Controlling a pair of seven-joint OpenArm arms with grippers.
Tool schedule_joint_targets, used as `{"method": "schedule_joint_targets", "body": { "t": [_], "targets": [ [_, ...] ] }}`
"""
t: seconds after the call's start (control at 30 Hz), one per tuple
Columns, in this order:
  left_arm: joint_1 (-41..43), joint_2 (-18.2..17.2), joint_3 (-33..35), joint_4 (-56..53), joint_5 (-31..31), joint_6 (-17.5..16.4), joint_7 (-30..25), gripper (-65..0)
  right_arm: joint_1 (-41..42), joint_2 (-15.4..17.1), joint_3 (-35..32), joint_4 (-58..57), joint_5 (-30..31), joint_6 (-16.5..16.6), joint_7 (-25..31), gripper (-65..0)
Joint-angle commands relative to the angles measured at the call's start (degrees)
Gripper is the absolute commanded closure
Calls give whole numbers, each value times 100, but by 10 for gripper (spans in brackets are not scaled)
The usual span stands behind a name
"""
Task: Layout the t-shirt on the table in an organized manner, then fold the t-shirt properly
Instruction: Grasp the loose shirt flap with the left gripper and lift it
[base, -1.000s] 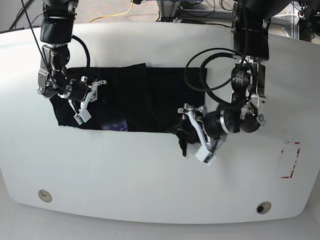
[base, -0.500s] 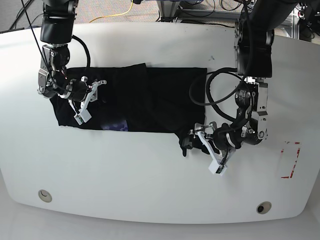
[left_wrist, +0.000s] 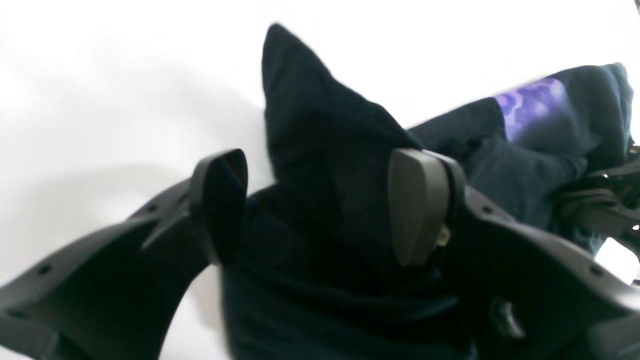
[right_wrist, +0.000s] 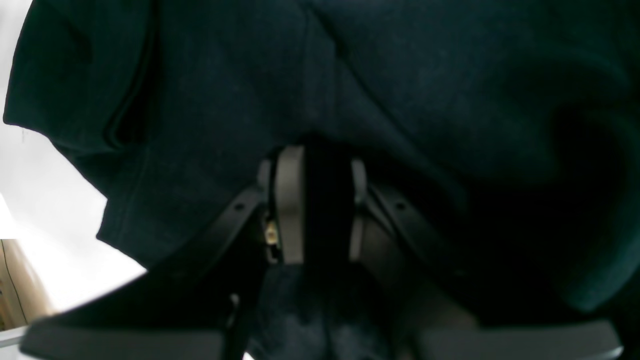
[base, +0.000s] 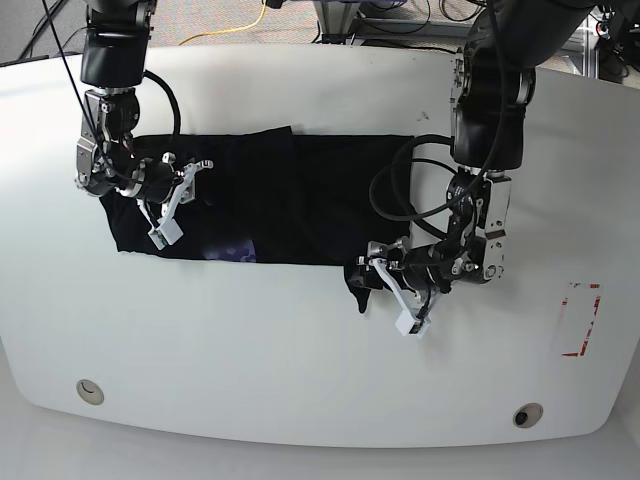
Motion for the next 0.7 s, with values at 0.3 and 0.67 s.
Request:
{"method": "schedule_joint_targets", "body": {
  "t": [0.3, 0.67],
  "targets": [
    [-229, 274, 447, 87, -91, -26, -237, -413, -27, -23, -69, -68, -494, -99, -441, -130],
    [-229, 274, 447, -71, -91, -52, -237, -139, -18, -23, -69, -68, -494, -99, -441, -130]
  ]
}}
